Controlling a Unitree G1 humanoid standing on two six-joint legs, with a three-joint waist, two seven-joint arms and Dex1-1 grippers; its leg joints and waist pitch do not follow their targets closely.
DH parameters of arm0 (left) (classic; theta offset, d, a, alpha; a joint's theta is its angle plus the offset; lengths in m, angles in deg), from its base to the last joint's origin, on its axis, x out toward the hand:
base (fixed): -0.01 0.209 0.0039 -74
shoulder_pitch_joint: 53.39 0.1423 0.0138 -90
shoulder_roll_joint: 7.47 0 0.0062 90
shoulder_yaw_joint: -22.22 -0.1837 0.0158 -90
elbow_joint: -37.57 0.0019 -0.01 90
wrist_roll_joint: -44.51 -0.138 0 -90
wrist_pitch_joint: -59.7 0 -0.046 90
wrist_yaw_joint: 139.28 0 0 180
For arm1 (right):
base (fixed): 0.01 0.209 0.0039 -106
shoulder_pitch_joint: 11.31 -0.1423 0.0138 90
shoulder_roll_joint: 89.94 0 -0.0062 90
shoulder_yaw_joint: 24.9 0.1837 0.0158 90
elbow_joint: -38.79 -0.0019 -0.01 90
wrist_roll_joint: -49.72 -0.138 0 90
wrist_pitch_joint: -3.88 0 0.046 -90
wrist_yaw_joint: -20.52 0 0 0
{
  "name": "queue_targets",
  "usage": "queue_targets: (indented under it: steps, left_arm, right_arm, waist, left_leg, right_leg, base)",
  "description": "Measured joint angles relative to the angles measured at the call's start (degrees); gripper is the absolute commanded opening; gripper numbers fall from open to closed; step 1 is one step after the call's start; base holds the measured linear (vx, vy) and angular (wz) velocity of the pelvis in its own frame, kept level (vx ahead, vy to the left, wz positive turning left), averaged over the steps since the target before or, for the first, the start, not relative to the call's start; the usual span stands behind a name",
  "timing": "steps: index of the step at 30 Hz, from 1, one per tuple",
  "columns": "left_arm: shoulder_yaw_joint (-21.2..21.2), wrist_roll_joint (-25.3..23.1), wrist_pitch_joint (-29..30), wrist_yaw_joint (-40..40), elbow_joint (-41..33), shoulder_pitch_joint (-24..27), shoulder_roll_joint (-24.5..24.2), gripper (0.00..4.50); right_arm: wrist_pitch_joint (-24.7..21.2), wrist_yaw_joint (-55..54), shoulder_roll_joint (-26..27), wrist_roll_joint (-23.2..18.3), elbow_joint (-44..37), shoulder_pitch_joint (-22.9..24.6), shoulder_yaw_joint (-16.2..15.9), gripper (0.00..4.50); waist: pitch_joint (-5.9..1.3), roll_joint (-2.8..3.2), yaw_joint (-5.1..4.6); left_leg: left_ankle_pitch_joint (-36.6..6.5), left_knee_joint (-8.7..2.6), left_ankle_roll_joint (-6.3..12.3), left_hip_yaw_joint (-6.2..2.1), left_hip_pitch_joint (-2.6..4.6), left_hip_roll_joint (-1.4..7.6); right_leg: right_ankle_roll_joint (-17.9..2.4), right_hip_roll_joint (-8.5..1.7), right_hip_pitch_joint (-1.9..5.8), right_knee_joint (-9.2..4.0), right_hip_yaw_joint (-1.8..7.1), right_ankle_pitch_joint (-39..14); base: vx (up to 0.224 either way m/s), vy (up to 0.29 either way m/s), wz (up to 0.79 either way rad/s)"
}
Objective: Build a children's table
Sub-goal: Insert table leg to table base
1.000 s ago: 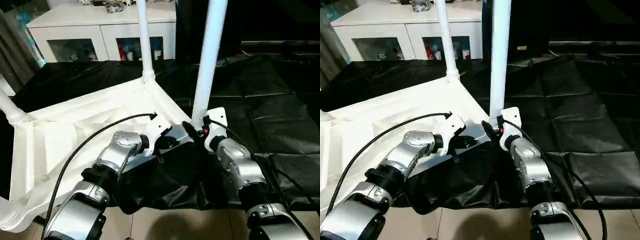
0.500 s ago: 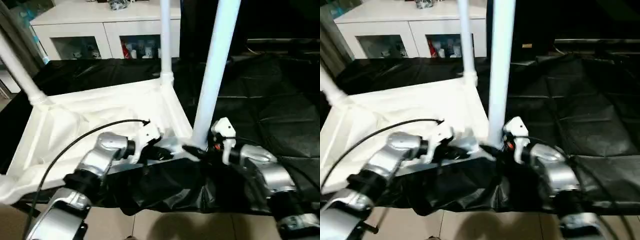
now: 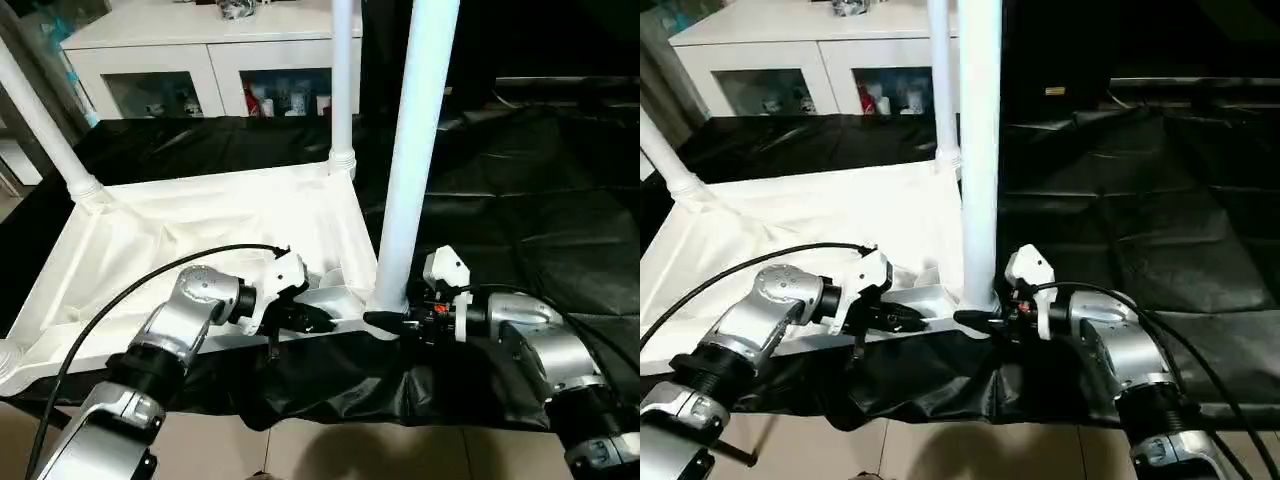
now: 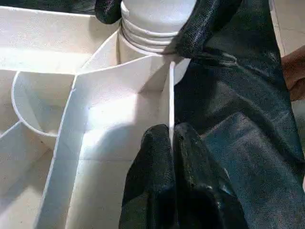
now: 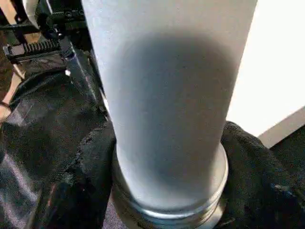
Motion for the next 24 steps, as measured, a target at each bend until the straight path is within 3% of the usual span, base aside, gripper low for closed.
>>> queue_targets:
  steps: [4,8,14,16,18,22,24]
  left_arm:
    - [0.37,-1.0,0.08,-5.04,0.96,-0.52,1.61,0.0]
    - [1.29,-2.86,0.29,-15.16,6.38,-3.97,6.3,0.0]
    - [2.33,-4.16,0.94,-24.5,10.85,-6.63,11.62,0.0]
    - [2.59,-4.36,1.0,-25.75,11.62,-7.03,12.46,0.0]
    - [2.77,-4.36,1.0,-25.99,11.92,-7.15,12.61,0.0]
    - [2.95,-4.34,0.75,-24.05,11.91,-7.18,12.37,0.0]
    - [2.69,-3.69,0.2,-20.6,10.66,-6.4,10.86,0.0]
  right_arm:
    - [-0.01,-7.11,2.53,1.25,1.29,-0.2,1.37,2.73]
    - [0.39,-23.55,8.06,3.92,6.69,-3.58,4.27,2.72]
    - [0.6,-38.86,13.9,5.78,11.76,-7.18,6.75,2.72]
    - [1.39,-40.42,14.63,6.65,12.73,-7.61,6.98,2.72]
    - [1.8,-40.38,14.73,6.69,13.03,-7.65,7.15,3.28]
    - [2.14,-36.23,14.13,5.52,12.0,-6.73,8.02,3.62]
    - [2.05,-30.35,11.05,5.1,9.75,-5.54,6.32,3.75]
  waist:
    - [-0.04,-0.08,-0.25]
    - [-0.03,-0.11,-1.0]
    - [-0.05,-0.06,-1.68]
    - [-0.08,-0.01,-1.67]
    - [-0.1,0.03,-1.66]
    - [-0.1,0.03,-1.56]
    - [-0.09,0.04,-1.47]
  left_leg:
    - [0.0,0.02,-0.01,0.0,0.1,-0.01]
    - [0.01,-0.01,-0.02,-0.01,0.15,-0.05]
    - [0.0,0.0,-0.01,-0.09,0.16,-0.11]
    - [0.0,-0.01,-0.01,-0.09,0.16,-0.12]
    - [0.0,-0.01,-0.01,-0.1,0.17,-0.13]
    - [0.0,-0.01,-0.01,-0.1,0.14,-0.13]
    - [0.0,-0.03,-0.01,-0.1,0.06,-0.12]
  right_leg:
    - [-0.05,0.0,0.03,0.06,0.01,0.04]
    - [0.05,0.0,0.04,0.0,0.02,0.0]
    - [0.1,-0.01,0.14,-0.07,0.02,-0.02]
    - [0.1,-0.02,0.17,-0.09,0.02,-0.02]
    - [0.1,-0.03,0.22,-0.1,0.02,-0.02]
    - [0.08,-0.03,0.21,-0.09,0.02,0.01]
    - [-0.18,-0.03,0.16,-0.08,0.01,0.17]
  base:
    - [0.0,0.0,0.0]
    - [0.0,0.0,0.0]
    - [0.0,0.0,0.0]
    - [0.0,0.0,0.0]
    - [0.0,0.0,0.0]
    - [0.0,0.0,0.0]
    - [0.0,0.0,0.0]
